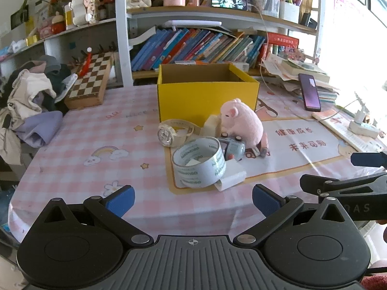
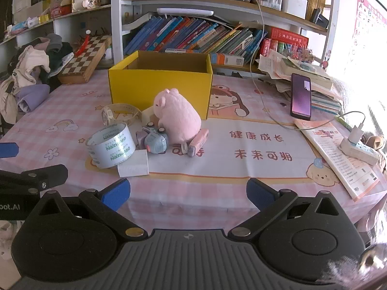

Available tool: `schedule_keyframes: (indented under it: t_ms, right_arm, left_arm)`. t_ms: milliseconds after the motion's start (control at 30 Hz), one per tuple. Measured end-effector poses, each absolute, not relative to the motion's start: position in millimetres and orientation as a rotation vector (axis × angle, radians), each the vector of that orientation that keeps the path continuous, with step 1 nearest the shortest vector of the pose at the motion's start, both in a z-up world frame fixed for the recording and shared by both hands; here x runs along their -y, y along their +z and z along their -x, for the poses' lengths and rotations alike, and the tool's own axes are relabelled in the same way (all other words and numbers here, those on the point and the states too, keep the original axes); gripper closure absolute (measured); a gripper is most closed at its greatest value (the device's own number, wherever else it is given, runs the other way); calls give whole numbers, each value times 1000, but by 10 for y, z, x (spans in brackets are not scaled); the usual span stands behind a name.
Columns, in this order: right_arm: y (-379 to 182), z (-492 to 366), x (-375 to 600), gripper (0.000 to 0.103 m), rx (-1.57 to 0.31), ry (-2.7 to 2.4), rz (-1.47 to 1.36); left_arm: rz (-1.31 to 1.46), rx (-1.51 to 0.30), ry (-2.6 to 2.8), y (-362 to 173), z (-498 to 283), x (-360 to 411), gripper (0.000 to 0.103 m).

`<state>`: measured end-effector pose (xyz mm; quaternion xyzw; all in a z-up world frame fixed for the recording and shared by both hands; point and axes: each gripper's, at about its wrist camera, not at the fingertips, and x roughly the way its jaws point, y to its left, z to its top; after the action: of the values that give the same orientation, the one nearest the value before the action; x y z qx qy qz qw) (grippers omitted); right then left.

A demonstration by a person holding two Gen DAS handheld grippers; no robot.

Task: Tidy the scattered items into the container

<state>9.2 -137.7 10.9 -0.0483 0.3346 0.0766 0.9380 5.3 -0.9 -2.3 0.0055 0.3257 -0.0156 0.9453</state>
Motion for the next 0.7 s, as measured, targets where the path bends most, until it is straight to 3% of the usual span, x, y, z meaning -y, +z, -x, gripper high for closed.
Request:
schedule_keyframes:
  t_ms: [700]
  right_arm:
    - [120, -101, 1331, 0, -683, 168, 103]
  left_arm:
    - [8, -655, -44, -3, -56, -42, 0]
